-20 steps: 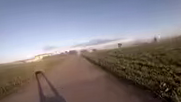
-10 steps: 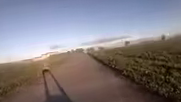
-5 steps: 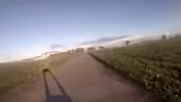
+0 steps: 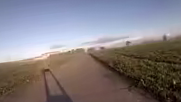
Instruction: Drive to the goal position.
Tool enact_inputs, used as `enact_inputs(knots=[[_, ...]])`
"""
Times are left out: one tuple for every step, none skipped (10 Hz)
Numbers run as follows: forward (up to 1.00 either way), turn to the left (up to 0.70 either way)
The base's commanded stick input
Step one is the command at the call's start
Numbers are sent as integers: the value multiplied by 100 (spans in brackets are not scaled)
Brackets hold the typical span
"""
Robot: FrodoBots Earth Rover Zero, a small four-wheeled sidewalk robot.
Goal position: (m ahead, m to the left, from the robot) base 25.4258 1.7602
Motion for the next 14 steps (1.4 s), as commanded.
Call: enact_inputs(knots=[[70, 25], [70, 29], [70, 13], [70, 0], [70, 0], [70, 0], [70, 0], [70, 0], [70, 0], [70, 0], [70, 0], [70, 0], [70, 0], [70, 0]])
